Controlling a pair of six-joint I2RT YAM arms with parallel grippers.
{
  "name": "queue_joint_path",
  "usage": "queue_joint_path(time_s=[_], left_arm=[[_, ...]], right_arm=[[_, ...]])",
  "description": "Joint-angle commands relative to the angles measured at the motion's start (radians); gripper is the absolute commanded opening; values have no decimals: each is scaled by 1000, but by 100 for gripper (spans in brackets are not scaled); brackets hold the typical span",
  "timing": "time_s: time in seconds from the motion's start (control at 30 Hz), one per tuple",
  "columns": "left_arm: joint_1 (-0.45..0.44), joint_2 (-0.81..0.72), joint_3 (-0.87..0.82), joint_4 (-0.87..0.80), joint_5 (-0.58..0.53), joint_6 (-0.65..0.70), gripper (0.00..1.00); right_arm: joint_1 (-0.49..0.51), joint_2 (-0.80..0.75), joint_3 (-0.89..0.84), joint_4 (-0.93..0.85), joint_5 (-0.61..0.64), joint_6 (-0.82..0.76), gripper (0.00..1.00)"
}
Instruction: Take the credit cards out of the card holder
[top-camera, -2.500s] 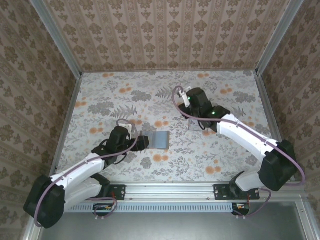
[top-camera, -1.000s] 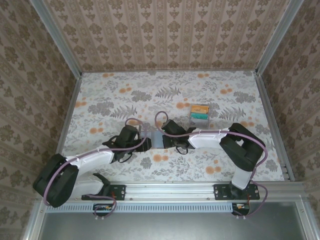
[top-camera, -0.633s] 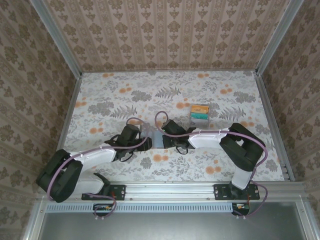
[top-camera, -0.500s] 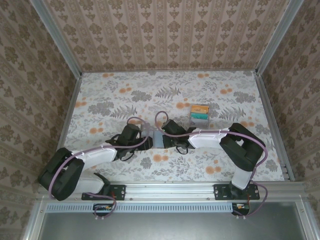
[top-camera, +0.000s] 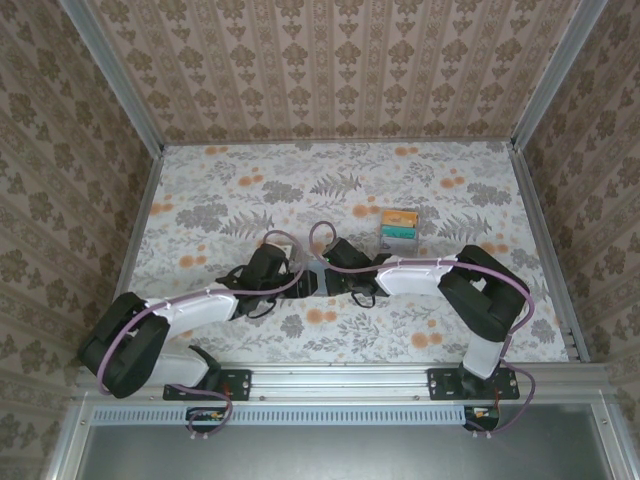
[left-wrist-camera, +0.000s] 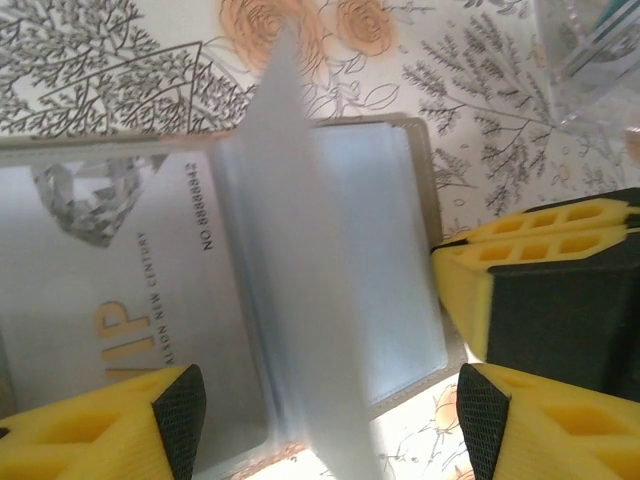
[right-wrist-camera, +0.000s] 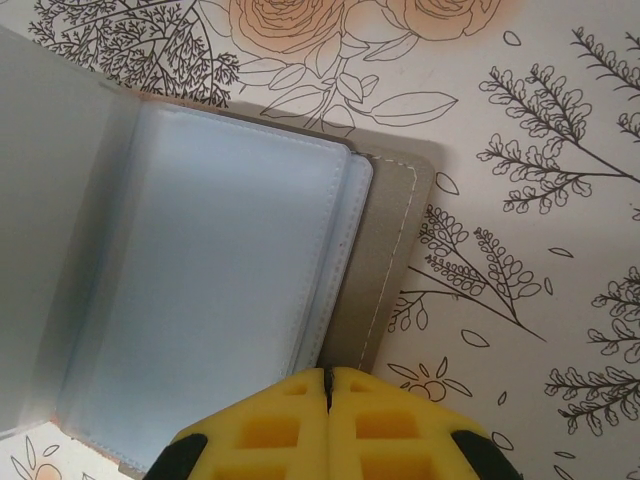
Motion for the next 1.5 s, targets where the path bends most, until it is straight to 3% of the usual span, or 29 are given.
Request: queue_joint_path(time_s=[0.0, 0.23, 0.4, 0.63, 0.83, 1.0, 1.23, 1.47], left_arm=[[-9, 2, 25, 16, 15, -4, 71], [-32, 8, 41, 54, 35, -5, 61], [-71, 48, 77, 72, 27, -8, 61], [-102, 121, 108, 130, 73, -20, 65], [-66, 38, 83, 41, 15, -5, 59], [26, -99, 22, -77, -21, 45, 42], [144, -127, -41, -108, 19, 64, 1], [176, -34, -48, -75, 24, 56, 0]], right_arm=[[-3, 25, 11, -29, -17, 11, 8], [-15, -40, -32, 14, 1, 31, 7], [-45, -163, -113, 64, 17, 65, 8], [-60, -211, -120, 21, 13, 60, 9], [-60, -197, -106, 45, -38, 78, 10], [-51, -164, -63, 60, -110, 104, 12], [-14, -87, 25, 79, -186, 153, 12], [5, 5, 93, 92, -228, 212, 16]])
